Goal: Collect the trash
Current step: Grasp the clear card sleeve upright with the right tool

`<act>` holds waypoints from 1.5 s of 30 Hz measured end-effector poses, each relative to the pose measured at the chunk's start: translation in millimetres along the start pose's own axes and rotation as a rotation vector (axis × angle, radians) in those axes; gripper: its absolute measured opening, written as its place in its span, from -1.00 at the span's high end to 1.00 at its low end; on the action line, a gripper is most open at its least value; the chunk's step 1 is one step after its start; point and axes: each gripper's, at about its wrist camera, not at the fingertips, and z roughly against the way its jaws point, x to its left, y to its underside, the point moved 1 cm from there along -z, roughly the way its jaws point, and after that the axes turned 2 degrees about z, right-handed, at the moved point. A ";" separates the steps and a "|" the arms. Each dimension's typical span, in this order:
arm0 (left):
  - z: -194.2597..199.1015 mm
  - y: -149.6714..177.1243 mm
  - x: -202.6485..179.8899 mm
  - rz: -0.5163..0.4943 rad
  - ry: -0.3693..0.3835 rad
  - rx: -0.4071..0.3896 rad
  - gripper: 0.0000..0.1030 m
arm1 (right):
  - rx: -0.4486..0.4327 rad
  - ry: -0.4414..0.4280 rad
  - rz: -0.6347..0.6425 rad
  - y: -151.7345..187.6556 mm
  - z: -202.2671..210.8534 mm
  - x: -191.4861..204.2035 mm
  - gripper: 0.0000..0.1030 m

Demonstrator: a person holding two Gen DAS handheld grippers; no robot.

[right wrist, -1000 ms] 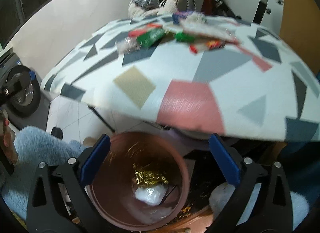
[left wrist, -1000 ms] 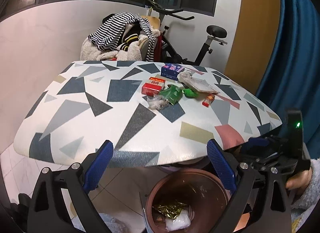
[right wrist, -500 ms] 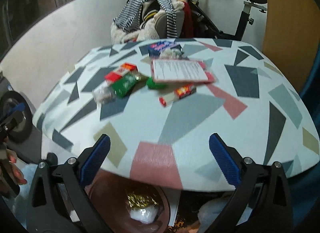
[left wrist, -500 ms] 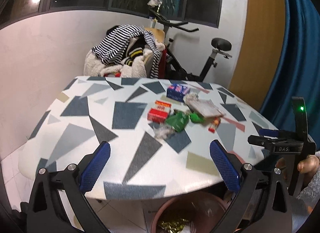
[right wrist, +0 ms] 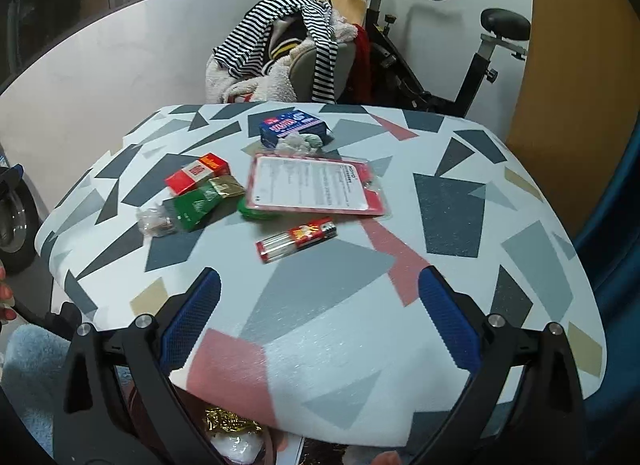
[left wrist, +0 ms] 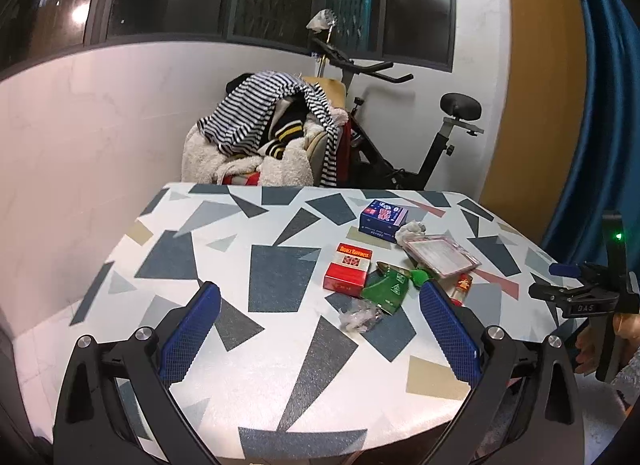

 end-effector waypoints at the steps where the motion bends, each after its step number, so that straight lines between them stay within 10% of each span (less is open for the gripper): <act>1: -4.9 -0.2 2.7 0.015 0.010 0.010 -0.89 | 0.007 0.008 -0.003 -1.5 -2.3 -2.0 -0.89; 19: -77.6 16.6 27.6 0.128 0.024 0.164 -0.89 | 0.109 0.153 0.324 -40.2 -121.8 54.4 -0.84; 25: -87.3 19.7 21.1 0.109 0.038 0.177 -0.89 | 0.150 0.161 0.371 -48.8 -144.6 60.8 -0.43; 27: -89.8 20.1 17.7 0.095 0.046 0.178 -0.89 | 0.165 0.148 0.383 -50.2 -144.4 61.8 0.22; 30: -90.4 19.3 13.6 0.084 0.057 0.175 -0.82 | 0.134 0.121 0.396 -54.9 -132.6 61.0 0.52; 45: -85.1 11.0 2.9 0.114 0.116 0.180 -0.69 | -0.076 -0.158 0.091 -103.9 -20.0 4.8 0.84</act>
